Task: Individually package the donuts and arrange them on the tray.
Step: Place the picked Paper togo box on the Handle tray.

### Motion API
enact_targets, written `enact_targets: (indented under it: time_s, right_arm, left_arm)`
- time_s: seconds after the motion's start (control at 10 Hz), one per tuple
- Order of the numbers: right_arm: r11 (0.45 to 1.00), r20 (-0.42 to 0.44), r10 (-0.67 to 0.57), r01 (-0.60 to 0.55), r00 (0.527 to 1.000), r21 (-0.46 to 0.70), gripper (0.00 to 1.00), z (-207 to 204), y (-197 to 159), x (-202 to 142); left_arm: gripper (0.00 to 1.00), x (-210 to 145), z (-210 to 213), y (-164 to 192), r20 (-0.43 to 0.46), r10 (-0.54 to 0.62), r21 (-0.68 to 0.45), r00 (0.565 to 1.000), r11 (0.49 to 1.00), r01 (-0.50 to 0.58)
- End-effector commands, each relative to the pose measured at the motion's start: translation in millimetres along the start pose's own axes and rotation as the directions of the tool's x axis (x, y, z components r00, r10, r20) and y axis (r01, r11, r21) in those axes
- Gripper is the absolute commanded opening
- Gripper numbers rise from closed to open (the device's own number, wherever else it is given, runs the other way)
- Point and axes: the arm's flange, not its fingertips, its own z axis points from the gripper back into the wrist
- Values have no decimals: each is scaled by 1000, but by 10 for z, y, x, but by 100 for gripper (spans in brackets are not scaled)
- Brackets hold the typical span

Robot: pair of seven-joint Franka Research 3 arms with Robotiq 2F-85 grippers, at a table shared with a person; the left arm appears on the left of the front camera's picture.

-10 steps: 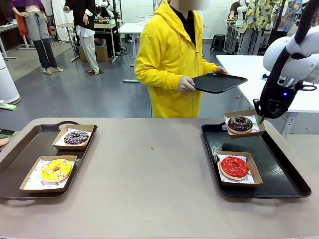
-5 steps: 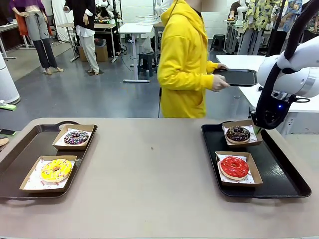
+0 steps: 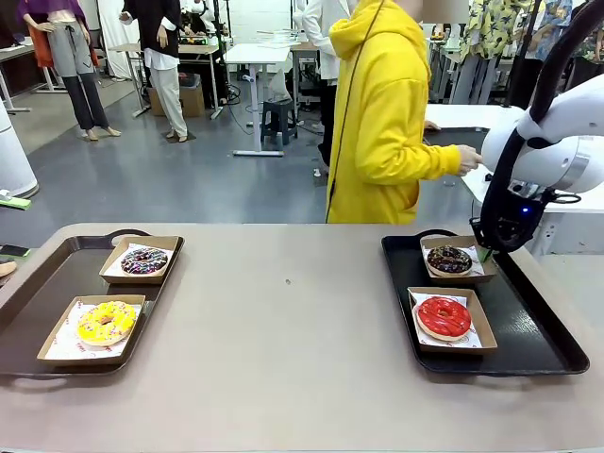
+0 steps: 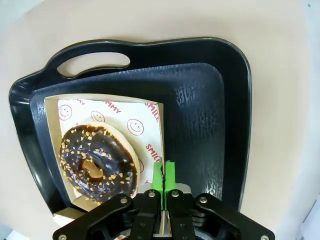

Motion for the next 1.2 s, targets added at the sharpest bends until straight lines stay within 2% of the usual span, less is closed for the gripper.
enact_targets:
  time_s: [0.0, 0.1, 0.2, 0.3, 0.5, 0.6, 0.7, 0.9, 1.0, 1.1]
  right_arm:
    - [999, 3, 16, -16, 1000, 34, 43, 55, -1, 30]
    - [999, 4, 13, -13, 1000, 36, 75, 68, -4, 30]
    - [999, 4, 14, -14, 1000, 40, 85, 70, -2, 29]
    - [999, 6, 12, -12, 1000, 42, 100, 75, -7, 33]
    - [999, 6, 13, -14, 1000, 45, 100, 85, -11, 32]
    - [999, 8, 15, -15, 1000, 46, 89, 94, -13, 27]
    - [999, 9, 15, -16, 1000, 47, 98, 102, -19, 24]
    - [999, 13, 12, -13, 1000, 49, 100, 123, -25, 11]
    - [999, 46, 2, -4, 999, 45, 100, 219, -36, -66]
    - [999, 31, -1, -1, 1000, 53, 100, 371, -66, -190]
  left_arm:
    - [100, -15, -3, -6, -3, -12, -8, 1000, 1000, 12]
    - [100, -15, -3, -6, -3, -12, -8, 1000, 1000, 12]
    - [100, -15, -3, -6, -3, -12, -8, 1000, 1000, 12]
    - [100, -15, -3, -6, -3, -12, -8, 1000, 1000, 12]
    - [100, -15, -3, -6, -3, -12, -8, 1000, 1000, 12]
    - [100, -15, -3, -6, -3, -12, -8, 1000, 1000, 12]
    - [100, -15, -3, -6, -3, -12, -8, 1000, 1000, 12]
    - [100, -15, -3, -6, -3, -12, -8, 1000, 1000, 12]
    - [100, -15, -3, -6, -3, -12, -8, 1000, 1000, 12]
    - [100, -15, -3, -6, -3, -12, -8, 1000, 1000, 12]
